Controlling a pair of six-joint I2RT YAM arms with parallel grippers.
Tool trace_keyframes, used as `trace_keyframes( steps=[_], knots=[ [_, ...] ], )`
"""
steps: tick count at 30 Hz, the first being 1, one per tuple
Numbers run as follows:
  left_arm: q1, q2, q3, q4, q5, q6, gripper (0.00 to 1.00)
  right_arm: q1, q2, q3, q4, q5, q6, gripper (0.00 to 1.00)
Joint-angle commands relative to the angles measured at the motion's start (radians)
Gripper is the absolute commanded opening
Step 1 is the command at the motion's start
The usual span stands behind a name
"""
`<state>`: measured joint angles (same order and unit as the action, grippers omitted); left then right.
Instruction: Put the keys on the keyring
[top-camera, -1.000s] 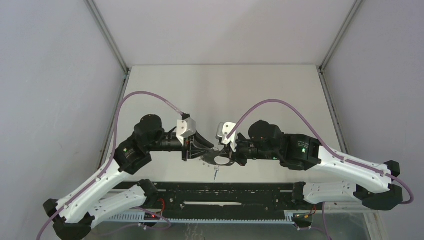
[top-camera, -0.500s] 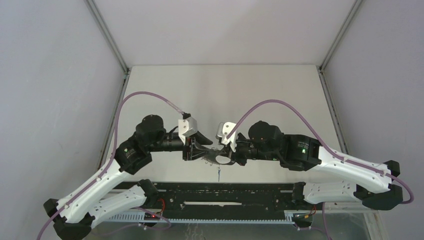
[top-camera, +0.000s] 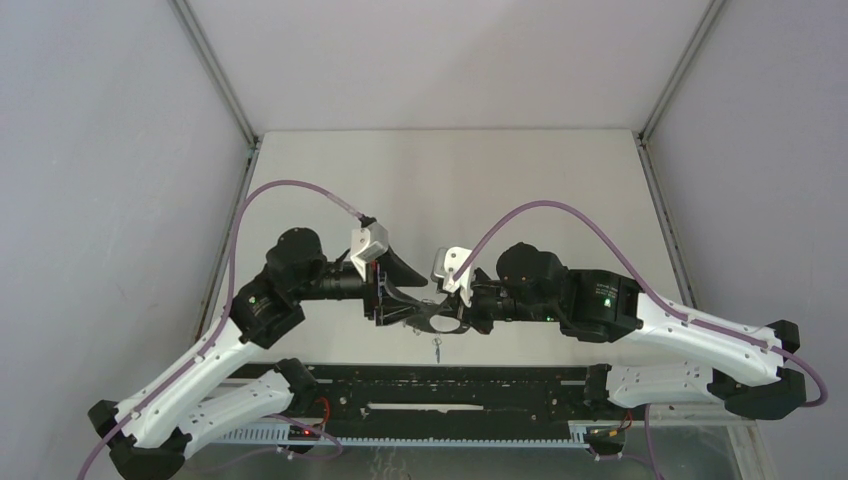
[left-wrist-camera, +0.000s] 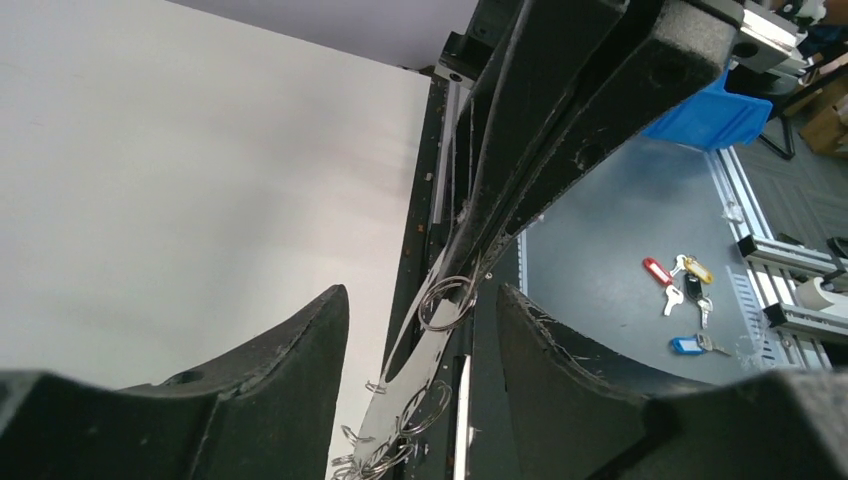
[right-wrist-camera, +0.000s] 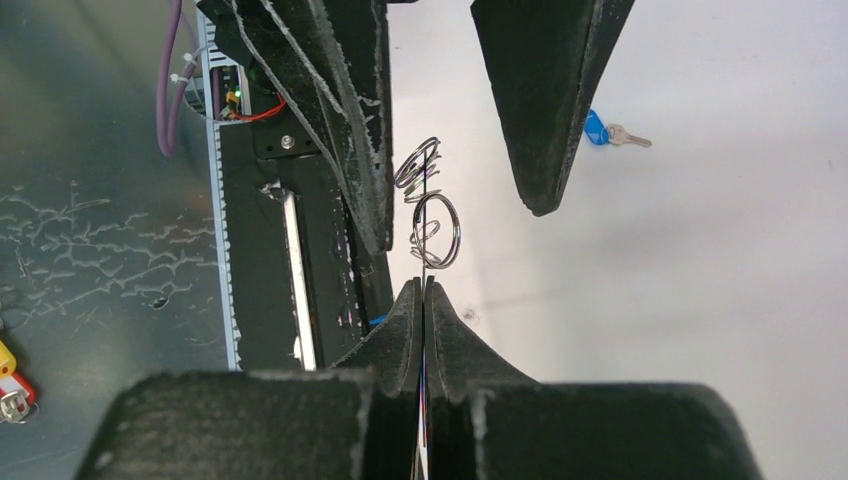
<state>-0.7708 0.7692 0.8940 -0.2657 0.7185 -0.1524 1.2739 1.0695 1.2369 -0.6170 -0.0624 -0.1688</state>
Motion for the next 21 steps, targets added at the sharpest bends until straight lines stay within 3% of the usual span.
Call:
trace_keyframes(
  steps=[1, 9, 15, 21],
  knots=[
    [0.011, -0.012, -0.037, 0.064, -0.024, -0.07, 0.6, 0.013, -0.01, 0.034, 0.059, -0.013, -0.003, 0.0],
    [0.011, -0.014, -0.049, -0.009, -0.092, 0.061, 0.54, 0.015, -0.02, 0.035, 0.069, -0.015, -0.003, 0.0],
    [0.013, -0.012, -0.05, 0.038, -0.131, 0.029, 0.44, 0.018, -0.015, 0.035, 0.077, -0.028, -0.003, 0.0],
    [0.019, -0.011, -0.059, 0.096, 0.001, -0.026, 0.29, 0.019, -0.013, 0.035, 0.08, -0.026, -0.002, 0.0]
  ],
)
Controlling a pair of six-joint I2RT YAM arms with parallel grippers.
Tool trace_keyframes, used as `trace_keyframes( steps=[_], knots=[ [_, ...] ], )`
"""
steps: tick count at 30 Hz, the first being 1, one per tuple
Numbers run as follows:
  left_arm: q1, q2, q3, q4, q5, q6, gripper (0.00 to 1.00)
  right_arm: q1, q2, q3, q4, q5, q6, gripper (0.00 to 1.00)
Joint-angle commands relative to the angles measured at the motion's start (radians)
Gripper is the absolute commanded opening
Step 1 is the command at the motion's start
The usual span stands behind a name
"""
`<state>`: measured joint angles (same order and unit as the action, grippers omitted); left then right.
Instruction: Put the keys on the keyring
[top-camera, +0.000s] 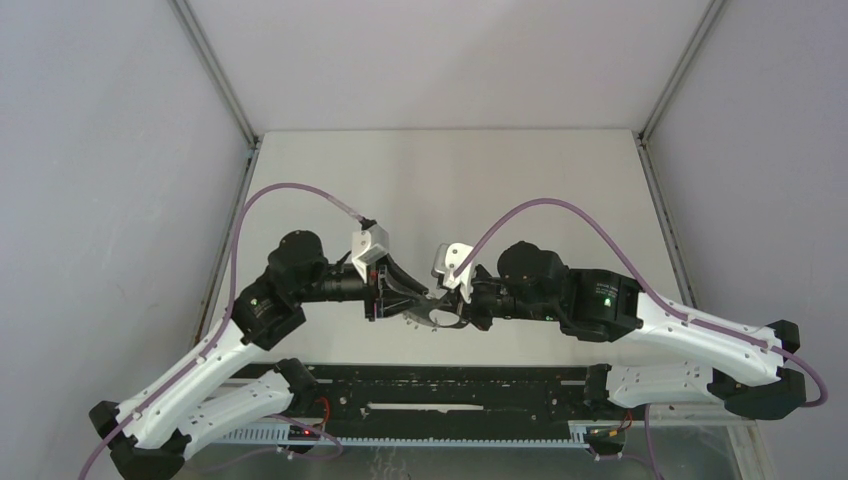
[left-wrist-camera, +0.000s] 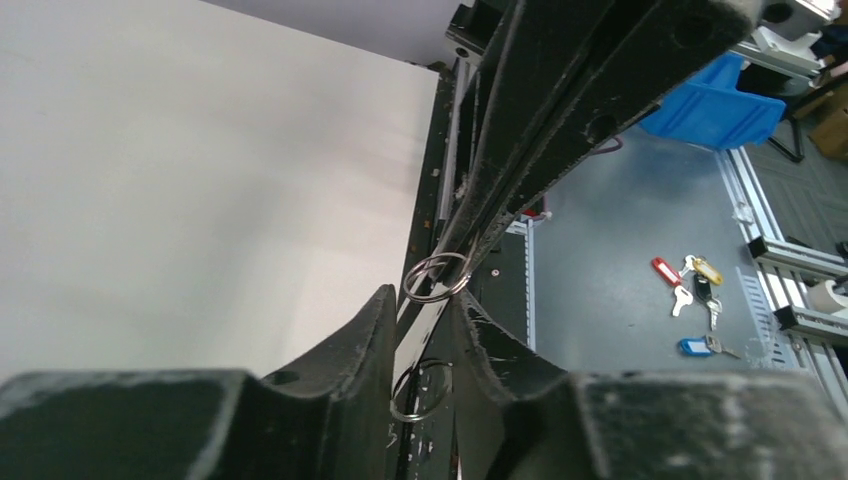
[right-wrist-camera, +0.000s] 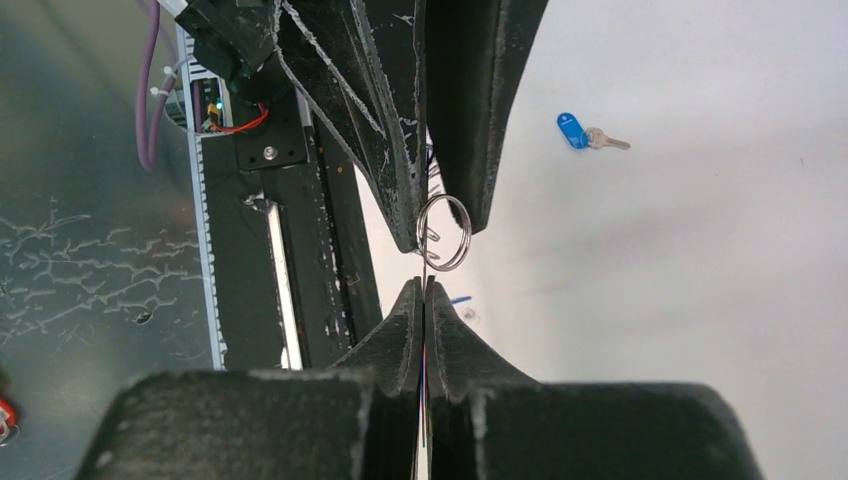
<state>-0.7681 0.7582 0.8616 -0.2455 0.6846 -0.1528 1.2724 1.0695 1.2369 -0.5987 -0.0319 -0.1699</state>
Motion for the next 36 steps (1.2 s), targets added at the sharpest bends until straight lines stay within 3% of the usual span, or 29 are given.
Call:
trace_keyframes(
  steps=[1, 5, 10, 14, 17, 20, 21, 23, 27, 31, 36],
  knots=[
    [0.016, -0.002, -0.028, 0.076, 0.059, -0.027, 0.26, 0.021, -0.014, 0.034, 0.059, -0.055, -0.001, 0.0],
    [0.021, -0.002, -0.027, 0.067, 0.015, -0.015, 0.08, 0.022, -0.019, 0.035, 0.059, -0.06, 0.002, 0.0],
    [0.026, -0.002, -0.021, 0.064, -0.017, -0.024, 0.02, 0.024, -0.018, 0.034, 0.053, -0.059, 0.004, 0.0],
    [0.026, -0.002, -0.03, 0.103, 0.044, -0.063, 0.0, 0.024, -0.013, 0.034, 0.052, -0.062, 0.004, 0.0],
    [0.026, -0.005, -0.034, 0.142, 0.085, -0.083, 0.07, 0.024, 0.0, 0.033, 0.051, -0.07, 0.006, 0.0],
    [0.03, -0.011, -0.03, 0.141, 0.098, -0.054, 0.45, 0.024, 0.006, 0.033, 0.05, -0.078, 0.01, 0.0],
    [0.033, -0.014, -0.028, 0.125, 0.089, -0.044, 0.48, 0.024, 0.006, 0.033, 0.05, -0.077, 0.01, 0.0],
    [0.037, -0.019, -0.025, 0.074, 0.024, -0.021, 0.47, 0.024, 0.001, 0.034, 0.048, -0.072, 0.011, 0.0],
    [0.043, -0.032, -0.041, -0.002, -0.055, 0.031, 0.31, 0.024, -0.01, 0.034, 0.048, -0.066, 0.007, 0.0],
    [0.045, -0.04, -0.061, 0.0, 0.004, 0.033, 0.26, 0.024, -0.007, 0.033, 0.049, -0.069, 0.008, 0.0],
    [0.043, -0.026, -0.068, 0.072, 0.113, 0.007, 0.29, 0.024, 0.005, 0.033, 0.067, -0.086, 0.013, 0.0]
  ],
)
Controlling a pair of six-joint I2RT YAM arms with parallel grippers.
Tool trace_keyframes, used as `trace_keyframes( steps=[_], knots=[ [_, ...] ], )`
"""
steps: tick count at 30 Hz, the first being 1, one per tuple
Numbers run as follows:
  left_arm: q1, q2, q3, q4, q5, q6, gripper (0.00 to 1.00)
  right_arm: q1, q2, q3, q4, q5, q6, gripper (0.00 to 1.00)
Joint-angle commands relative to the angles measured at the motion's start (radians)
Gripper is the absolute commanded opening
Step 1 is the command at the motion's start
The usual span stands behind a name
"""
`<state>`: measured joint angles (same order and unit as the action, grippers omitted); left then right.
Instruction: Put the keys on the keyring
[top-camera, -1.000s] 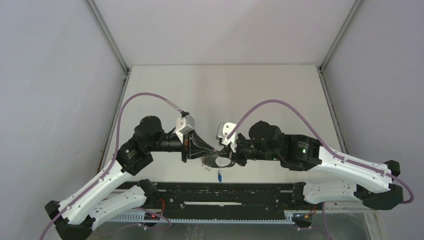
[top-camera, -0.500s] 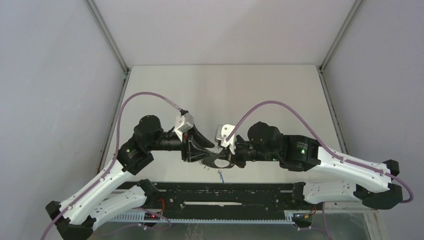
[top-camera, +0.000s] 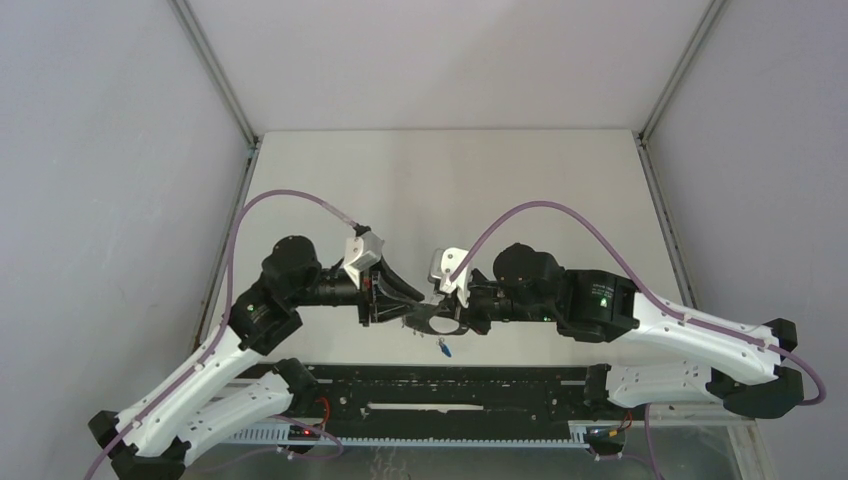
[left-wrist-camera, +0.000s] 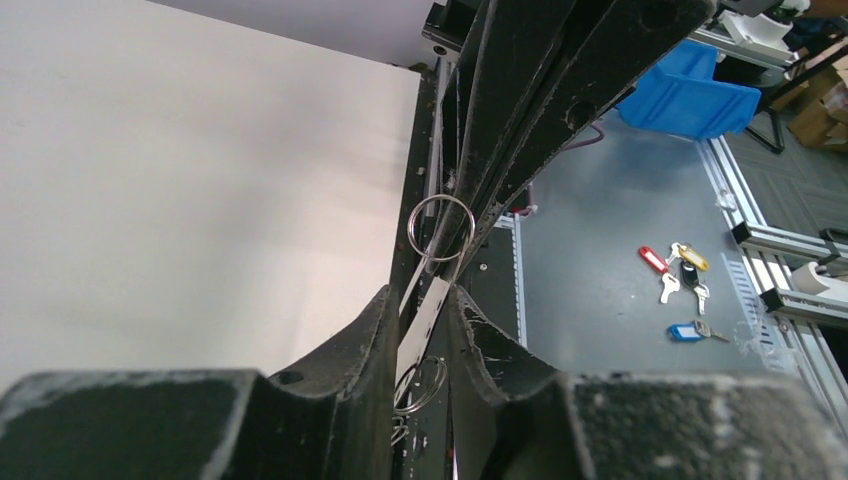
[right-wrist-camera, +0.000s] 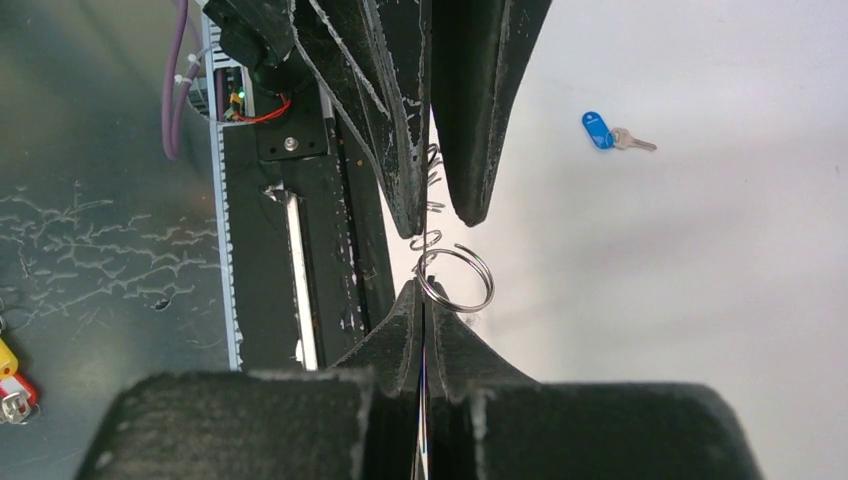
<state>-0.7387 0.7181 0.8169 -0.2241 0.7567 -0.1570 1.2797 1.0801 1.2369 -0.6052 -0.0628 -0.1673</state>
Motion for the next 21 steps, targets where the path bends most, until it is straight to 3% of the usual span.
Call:
trace_keyframes(
  steps=[1, 12, 15, 21],
  knots=[
    [0.014, 0.017, -0.022, 0.062, 0.051, 0.015, 0.29, 0.017, -0.004, 0.033, 0.079, -0.061, 0.009, 0.0],
    [-0.01, 0.044, 0.004, -0.01, 0.201, 0.111, 0.3, 0.017, 0.018, 0.033, 0.108, -0.08, 0.021, 0.0],
    [-0.012, 0.048, 0.002, -0.019, 0.198, 0.128, 0.24, 0.017, 0.017, 0.034, 0.11, -0.084, 0.026, 0.0],
    [-0.011, 0.048, 0.014, -0.008, 0.164, 0.152, 0.0, 0.017, 0.018, 0.034, 0.099, -0.104, 0.036, 0.0]
  ],
)
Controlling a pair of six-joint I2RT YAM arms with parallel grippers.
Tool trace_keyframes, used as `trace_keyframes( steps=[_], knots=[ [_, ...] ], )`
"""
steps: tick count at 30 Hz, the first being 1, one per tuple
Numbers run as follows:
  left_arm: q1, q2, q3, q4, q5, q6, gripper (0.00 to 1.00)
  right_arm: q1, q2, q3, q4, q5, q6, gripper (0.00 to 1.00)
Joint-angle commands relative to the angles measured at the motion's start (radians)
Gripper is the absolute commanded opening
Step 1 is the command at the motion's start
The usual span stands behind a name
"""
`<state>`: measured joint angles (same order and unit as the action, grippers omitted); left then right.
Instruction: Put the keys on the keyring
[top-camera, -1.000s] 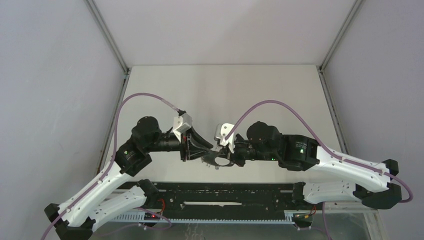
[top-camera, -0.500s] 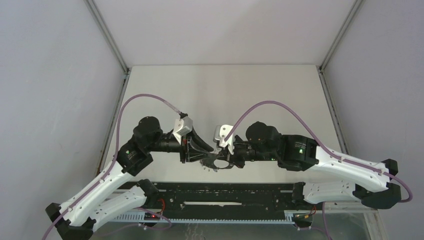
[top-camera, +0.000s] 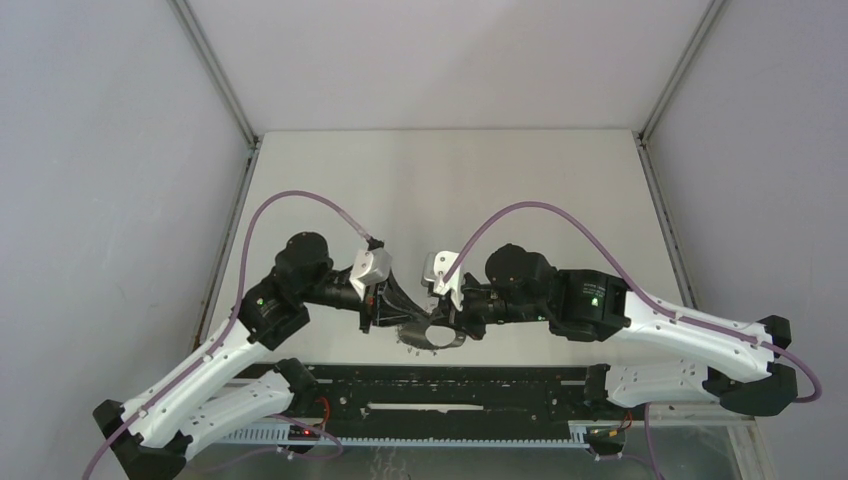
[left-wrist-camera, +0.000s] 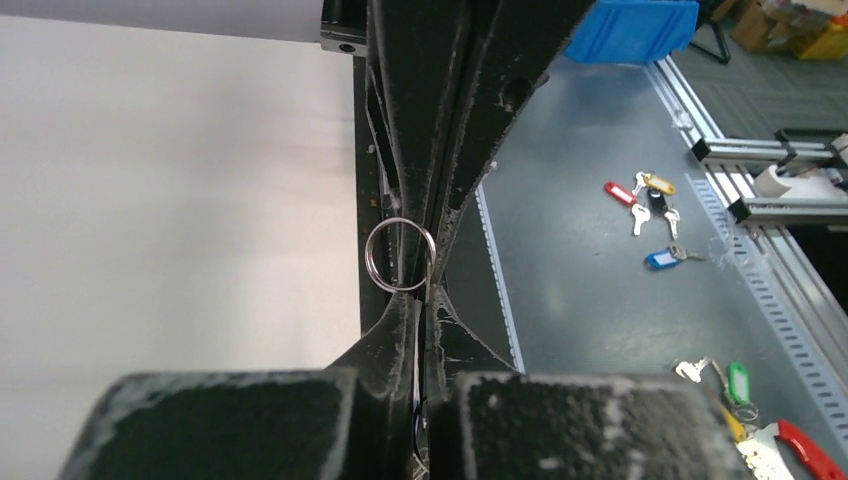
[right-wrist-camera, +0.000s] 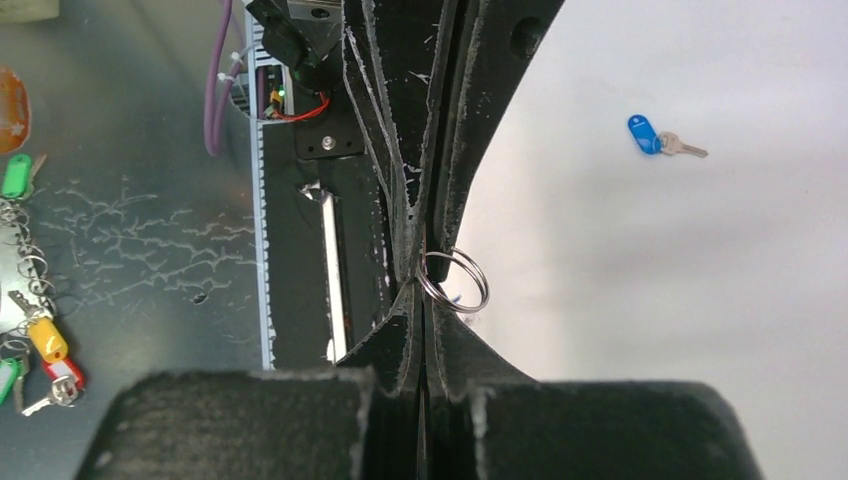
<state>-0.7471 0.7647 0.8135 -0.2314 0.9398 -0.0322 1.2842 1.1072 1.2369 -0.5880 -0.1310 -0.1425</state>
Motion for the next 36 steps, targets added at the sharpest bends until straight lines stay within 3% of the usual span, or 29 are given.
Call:
trace_keyframes(
  steps=[1, 3, 7, 12, 18, 25, 36],
  knots=[
    [-0.003, 0.001, 0.019, 0.006, -0.011, 0.026, 0.0, 0.011, -0.01, 0.034, 0.079, -0.041, 0.015, 0.05],
    [-0.004, 0.002, 0.023, 0.017, 0.022, 0.03, 0.0, 0.006, -0.025, 0.035, 0.07, -0.064, 0.016, 0.24],
    [-0.003, 0.002, 0.034, 0.007, 0.112, 0.079, 0.0, -0.047, -0.106, 0.033, 0.057, -0.208, 0.01, 0.5],
    [-0.005, -0.002, 0.036, 0.007, 0.188, 0.092, 0.0, -0.164, -0.203, 0.033, 0.064, -0.423, 0.011, 0.63],
    [-0.023, 0.001, 0.064, 0.007, 0.25, 0.109, 0.0, -0.292, -0.219, 0.004, 0.079, -0.506, -0.068, 0.65],
    [-0.051, 0.005, 0.112, 0.01, 0.269, 0.116, 0.0, -0.294, -0.19, -0.051, 0.13, -0.563, -0.153, 0.61],
    [-0.062, 0.025, 0.125, 0.094, 0.271, 0.066, 0.0, -0.088, -0.186, -0.112, 0.252, -0.295, -0.276, 0.55]
  ],
)
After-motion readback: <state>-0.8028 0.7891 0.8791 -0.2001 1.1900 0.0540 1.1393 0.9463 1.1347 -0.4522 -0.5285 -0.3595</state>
